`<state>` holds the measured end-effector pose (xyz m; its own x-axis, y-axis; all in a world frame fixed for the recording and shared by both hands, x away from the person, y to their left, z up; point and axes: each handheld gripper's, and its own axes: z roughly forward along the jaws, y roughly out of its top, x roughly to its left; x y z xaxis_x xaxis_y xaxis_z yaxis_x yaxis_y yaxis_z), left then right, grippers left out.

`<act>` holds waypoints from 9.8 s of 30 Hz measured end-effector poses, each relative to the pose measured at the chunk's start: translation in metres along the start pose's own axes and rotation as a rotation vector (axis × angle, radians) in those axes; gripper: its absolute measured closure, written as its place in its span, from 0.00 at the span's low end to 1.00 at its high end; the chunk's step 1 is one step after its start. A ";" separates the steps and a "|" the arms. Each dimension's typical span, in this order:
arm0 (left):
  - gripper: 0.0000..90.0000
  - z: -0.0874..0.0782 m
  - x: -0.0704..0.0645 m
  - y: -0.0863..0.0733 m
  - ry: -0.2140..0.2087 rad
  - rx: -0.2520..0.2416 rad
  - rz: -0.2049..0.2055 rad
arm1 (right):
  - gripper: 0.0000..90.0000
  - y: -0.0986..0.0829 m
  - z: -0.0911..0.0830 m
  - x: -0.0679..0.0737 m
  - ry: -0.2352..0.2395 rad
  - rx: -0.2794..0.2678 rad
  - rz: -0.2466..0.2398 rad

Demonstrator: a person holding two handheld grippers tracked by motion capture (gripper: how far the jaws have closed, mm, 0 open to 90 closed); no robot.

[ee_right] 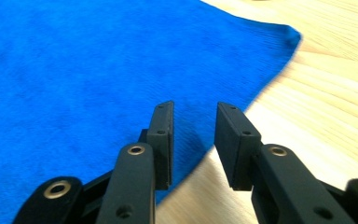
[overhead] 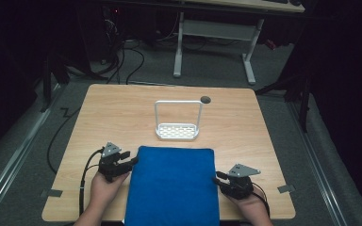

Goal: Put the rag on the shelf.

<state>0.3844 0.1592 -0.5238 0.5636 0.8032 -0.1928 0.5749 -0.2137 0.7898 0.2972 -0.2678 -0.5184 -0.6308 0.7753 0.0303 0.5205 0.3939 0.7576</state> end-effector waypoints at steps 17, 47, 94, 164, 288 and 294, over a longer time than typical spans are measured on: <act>0.74 0.041 0.009 0.018 -0.035 0.051 -0.117 | 0.67 0.004 0.003 -0.008 -0.076 -0.063 0.101; 0.94 0.042 0.007 0.017 -0.032 0.071 -0.085 | 0.69 0.049 0.074 -0.031 -0.232 0.025 0.154; 0.97 -0.049 -0.039 0.047 -0.047 -0.363 0.112 | 0.98 0.079 -0.020 0.000 -0.206 -0.406 0.062; 0.97 -0.031 -0.009 0.253 0.233 -0.474 0.311 | 0.99 0.255 -0.039 -0.095 -0.336 -0.632 0.072; 0.51 -0.032 -0.092 0.020 -0.100 -0.091 0.160 | 0.42 0.083 -0.028 0.014 -0.243 -0.233 -0.027; 0.52 0.000 -0.116 -0.013 -0.152 -0.021 0.206 | 0.42 0.051 -0.001 0.041 -0.207 -0.206 -0.008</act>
<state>0.3117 0.0692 -0.5117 0.7510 0.6510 -0.1103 0.4272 -0.3516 0.8330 0.2973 -0.2165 -0.4772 -0.4924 0.8653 -0.0940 0.3749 0.3083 0.8743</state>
